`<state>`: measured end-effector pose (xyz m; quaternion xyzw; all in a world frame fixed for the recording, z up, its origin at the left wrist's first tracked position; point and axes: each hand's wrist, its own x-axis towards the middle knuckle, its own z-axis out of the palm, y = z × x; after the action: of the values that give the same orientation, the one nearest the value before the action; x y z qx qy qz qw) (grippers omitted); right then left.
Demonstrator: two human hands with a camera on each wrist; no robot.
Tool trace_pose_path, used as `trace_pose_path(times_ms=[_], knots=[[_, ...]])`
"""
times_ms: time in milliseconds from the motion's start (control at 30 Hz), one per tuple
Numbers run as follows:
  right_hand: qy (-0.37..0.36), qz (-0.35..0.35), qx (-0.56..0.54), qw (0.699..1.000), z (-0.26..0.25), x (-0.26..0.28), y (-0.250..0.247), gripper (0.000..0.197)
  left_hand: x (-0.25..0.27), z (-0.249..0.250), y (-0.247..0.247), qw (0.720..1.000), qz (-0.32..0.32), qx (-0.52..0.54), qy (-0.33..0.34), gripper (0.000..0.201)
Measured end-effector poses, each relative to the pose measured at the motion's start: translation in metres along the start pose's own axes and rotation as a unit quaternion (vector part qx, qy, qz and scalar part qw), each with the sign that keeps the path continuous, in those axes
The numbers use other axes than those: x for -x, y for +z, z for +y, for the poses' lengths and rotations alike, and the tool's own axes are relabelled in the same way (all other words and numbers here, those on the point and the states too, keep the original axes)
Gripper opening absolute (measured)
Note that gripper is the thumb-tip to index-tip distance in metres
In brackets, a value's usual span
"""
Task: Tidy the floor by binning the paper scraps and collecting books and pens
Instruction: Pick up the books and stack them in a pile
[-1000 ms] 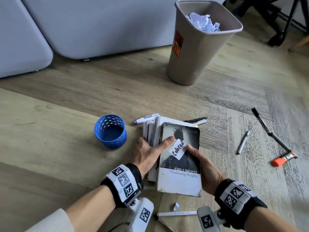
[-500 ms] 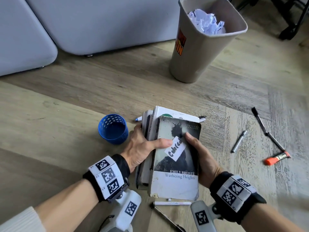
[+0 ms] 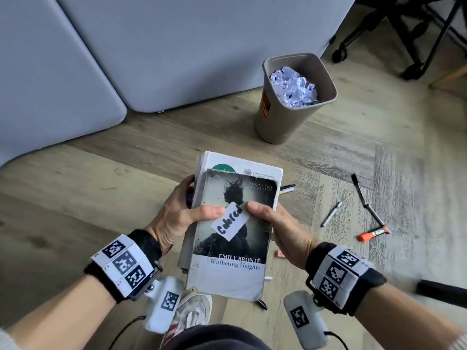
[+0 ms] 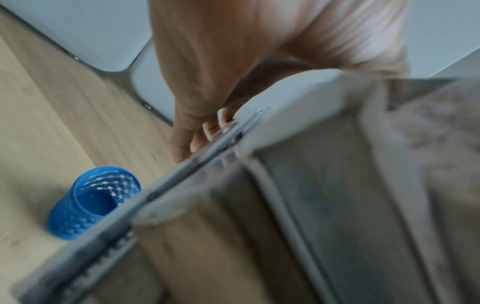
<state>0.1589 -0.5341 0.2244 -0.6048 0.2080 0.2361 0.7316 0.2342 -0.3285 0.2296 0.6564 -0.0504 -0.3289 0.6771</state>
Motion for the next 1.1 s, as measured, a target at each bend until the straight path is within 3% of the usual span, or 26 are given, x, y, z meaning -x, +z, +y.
trace_pose_path(times_ms=[167, 333, 467, 600, 733, 833, 1000, 1100], knots=[[-0.004, -0.042, 0.035, 0.999, -0.082, 0.078, 0.018, 0.074, 0.059, 0.096, 0.017, 0.999, 0.014, -0.03, 0.037, 0.07], [-0.012, -0.032, 0.016, 0.999, -0.168, 0.173, 0.038, 0.057, 0.12, 0.21, 0.054, 0.999, 0.011, -0.014, 0.047, 0.061], [-0.008, 0.005, 0.01, 1.0, -0.243, 0.266, 0.055, 0.089, 0.174, 0.309, 0.09, 0.999, -0.017, -0.006, 0.048, 0.058], [-0.024, 0.014, -0.007, 1.0, -0.296, 0.358, 0.063, 0.088, 0.217, 0.381, 0.118, 0.997, -0.073, 0.015, 0.037, 0.053], [-0.027, 0.061, -0.019, 0.998, -0.318, 0.428, 0.059, 0.094, 0.232, 0.411, 0.147, 0.989, -0.141, 0.033, -0.019, 0.065], [-0.022, 0.138, -0.019, 0.99, -0.317, 0.472, 0.058, 0.1, 0.235, 0.421, 0.176, 0.976, -0.208, 0.027, -0.055, 0.069], [-0.023, 0.28, -0.053, 0.958, -0.303, 0.556, 0.066, 0.098, 0.255, 0.424, 0.235, 0.934, -0.337, 0.013, -0.113, 0.076], [-0.051, 0.343, -0.087, 0.934, -0.289, 0.606, 0.076, 0.091, 0.275, 0.435, 0.274, 0.906, -0.412, -0.017, -0.096, 0.08]])
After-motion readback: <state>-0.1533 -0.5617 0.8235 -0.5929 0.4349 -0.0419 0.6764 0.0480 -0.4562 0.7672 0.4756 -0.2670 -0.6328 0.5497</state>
